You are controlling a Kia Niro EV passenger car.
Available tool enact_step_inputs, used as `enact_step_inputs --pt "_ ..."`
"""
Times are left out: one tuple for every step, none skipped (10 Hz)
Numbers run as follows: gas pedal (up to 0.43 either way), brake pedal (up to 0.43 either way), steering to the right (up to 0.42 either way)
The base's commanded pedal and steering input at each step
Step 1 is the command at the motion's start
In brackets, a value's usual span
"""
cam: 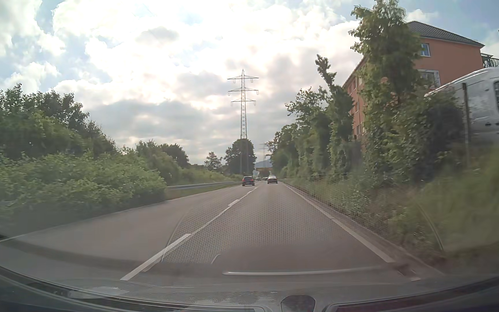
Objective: Follow the waypoints while adhering to traffic rules and regulations
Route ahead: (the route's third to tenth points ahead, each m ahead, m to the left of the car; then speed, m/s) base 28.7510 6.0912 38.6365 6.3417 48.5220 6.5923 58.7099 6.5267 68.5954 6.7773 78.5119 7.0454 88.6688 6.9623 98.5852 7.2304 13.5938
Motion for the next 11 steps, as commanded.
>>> enact_step_inputs --pt "0.118 0.000 0.000" --pt "0.118 0.000 0.000" --pt "0.118 0.000 0.000" --pt "0.118 0.000 0.000" --pt "0.118 0.000 0.000" --pt "0.118 0.000 -0.001" --pt "0.118 0.000 0.000" --pt "0.118 0.000 0.000" --pt "0.118 0.000 0.000" --pt "0.118 0.000 -0.001" --pt "0.118 0.000 0.000"
